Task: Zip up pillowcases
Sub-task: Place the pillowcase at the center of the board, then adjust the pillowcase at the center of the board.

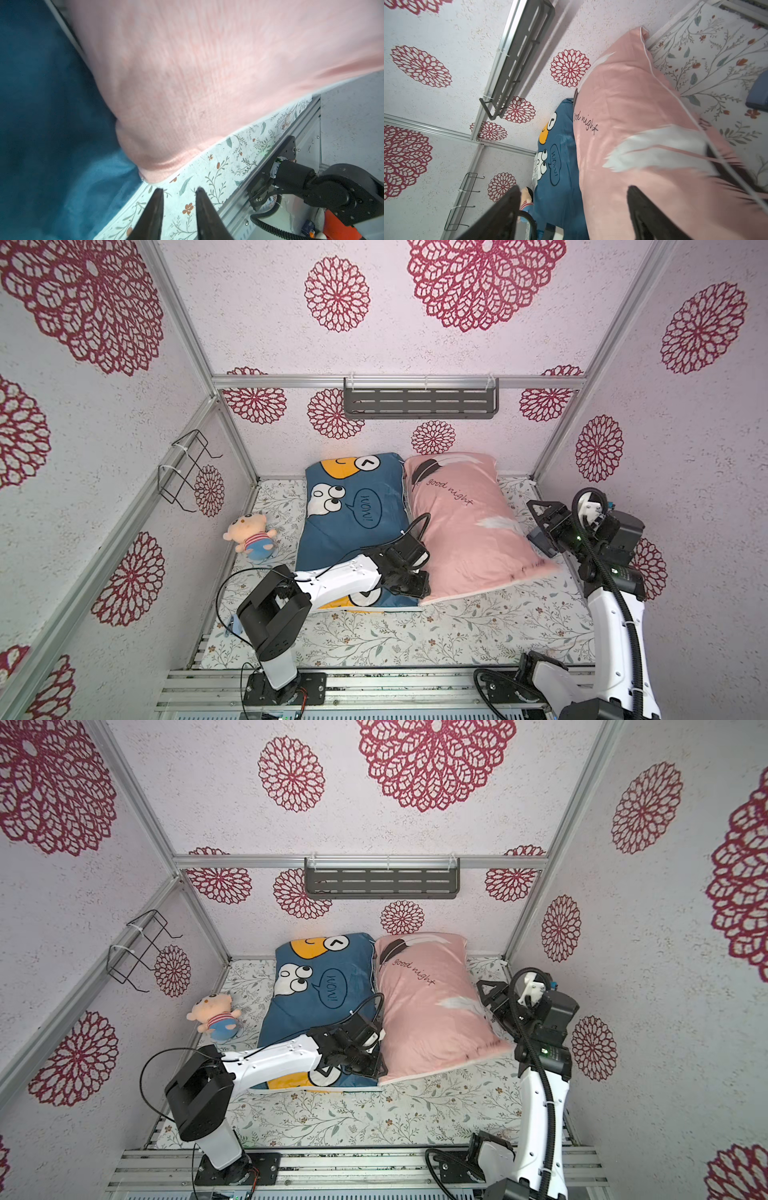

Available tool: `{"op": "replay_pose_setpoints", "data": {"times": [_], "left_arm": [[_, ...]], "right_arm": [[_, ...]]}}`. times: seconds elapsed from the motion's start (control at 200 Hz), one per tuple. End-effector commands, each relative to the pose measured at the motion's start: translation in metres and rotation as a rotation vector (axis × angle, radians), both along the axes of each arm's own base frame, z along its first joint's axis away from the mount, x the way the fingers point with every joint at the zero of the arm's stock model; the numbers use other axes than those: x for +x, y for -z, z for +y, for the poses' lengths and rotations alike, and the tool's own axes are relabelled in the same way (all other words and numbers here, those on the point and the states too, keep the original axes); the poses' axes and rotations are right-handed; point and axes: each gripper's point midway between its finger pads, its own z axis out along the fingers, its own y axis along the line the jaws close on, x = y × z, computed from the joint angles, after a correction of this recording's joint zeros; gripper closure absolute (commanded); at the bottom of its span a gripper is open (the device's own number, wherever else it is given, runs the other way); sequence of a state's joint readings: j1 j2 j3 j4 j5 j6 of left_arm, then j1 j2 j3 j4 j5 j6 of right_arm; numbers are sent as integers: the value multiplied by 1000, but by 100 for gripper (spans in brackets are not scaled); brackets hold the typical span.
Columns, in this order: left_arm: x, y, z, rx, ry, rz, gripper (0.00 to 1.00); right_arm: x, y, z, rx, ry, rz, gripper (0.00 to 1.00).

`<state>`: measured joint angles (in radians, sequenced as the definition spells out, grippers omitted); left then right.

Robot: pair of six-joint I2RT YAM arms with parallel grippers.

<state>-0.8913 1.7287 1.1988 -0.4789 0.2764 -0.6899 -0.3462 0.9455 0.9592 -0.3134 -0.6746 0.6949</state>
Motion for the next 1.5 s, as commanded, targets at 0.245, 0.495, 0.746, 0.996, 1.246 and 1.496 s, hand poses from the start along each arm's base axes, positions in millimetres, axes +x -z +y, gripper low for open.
{"op": "replay_pose_setpoints", "data": {"times": [0.245,0.495,0.746,0.996,1.246,1.496], "left_arm": [[68,-78,60,46,-168,-289,44],[131,-129,221,243,-617,-615,28],[136,-127,369,380,-1044,-740,20],[120,-114,450,526,-1260,-774,18],[116,-94,490,621,-1346,-806,17],[125,-71,500,645,-1316,-818,17]], "right_arm": [[-7,102,-66,-471,161,334,3],[56,128,-68,-510,139,244,2],[98,175,-35,-552,-36,318,1],[104,220,10,-574,-178,387,2],[93,196,79,-525,-354,267,2],[87,157,40,-735,-152,228,1]]}}
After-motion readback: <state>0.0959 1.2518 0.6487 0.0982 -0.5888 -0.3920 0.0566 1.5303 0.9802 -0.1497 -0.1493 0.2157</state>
